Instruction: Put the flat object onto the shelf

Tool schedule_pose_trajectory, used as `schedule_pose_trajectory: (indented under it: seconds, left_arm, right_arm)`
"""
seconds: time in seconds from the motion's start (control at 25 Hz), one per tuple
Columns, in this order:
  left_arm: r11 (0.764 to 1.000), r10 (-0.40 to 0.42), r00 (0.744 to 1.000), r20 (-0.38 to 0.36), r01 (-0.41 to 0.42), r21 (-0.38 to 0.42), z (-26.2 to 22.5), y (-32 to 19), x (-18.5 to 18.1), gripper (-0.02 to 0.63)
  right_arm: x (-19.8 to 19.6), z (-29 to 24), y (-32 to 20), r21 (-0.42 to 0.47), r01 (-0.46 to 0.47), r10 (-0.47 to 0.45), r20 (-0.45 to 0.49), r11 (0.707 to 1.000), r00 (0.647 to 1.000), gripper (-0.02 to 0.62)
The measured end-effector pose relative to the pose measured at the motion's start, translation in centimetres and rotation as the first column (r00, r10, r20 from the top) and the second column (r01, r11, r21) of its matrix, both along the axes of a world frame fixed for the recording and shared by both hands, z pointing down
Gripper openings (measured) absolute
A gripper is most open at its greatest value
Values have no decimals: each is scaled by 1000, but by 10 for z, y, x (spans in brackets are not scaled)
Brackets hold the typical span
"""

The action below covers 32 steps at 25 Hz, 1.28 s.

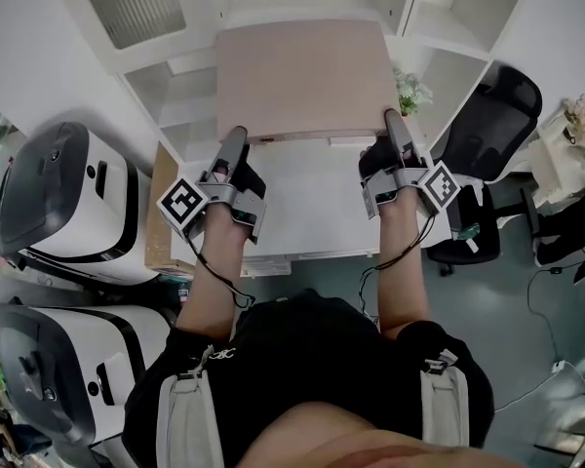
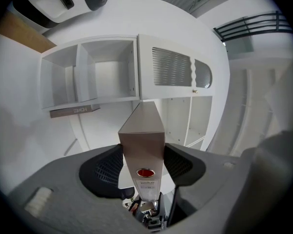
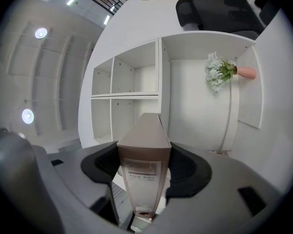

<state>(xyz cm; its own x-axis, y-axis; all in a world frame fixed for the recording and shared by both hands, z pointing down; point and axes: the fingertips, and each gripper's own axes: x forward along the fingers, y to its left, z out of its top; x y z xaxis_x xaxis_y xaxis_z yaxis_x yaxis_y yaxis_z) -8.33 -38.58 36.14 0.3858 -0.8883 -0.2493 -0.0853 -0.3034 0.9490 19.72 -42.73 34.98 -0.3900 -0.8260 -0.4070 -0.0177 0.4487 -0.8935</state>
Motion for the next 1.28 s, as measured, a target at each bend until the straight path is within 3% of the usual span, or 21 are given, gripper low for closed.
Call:
schedule_pose_trajectory:
  seconds: [0.64,0.88,1.0,1.28]
  left_arm:
    - [999,-7,1000,20,6,52,-30,-21,-6,262]
    - [999,-16,999,32,15,34,-29,-40,-8,264]
    - [1000,-14,999,39,13,26,-36,-72,-7,264]
    - [995,-25,996,84,17,98,-50,-80,-7,264]
  right_arm:
    - [-5,-29,-19,37,-8,8,11,999,1000,279]
    - [-5,-28,-36,2,-11,11,12,1000,1000,279]
    - [-4,-33,-67,-29,-13,14,19,1000,1000,279]
    - [-5,-36,-78,-38,-11,13,44,999,999,279]
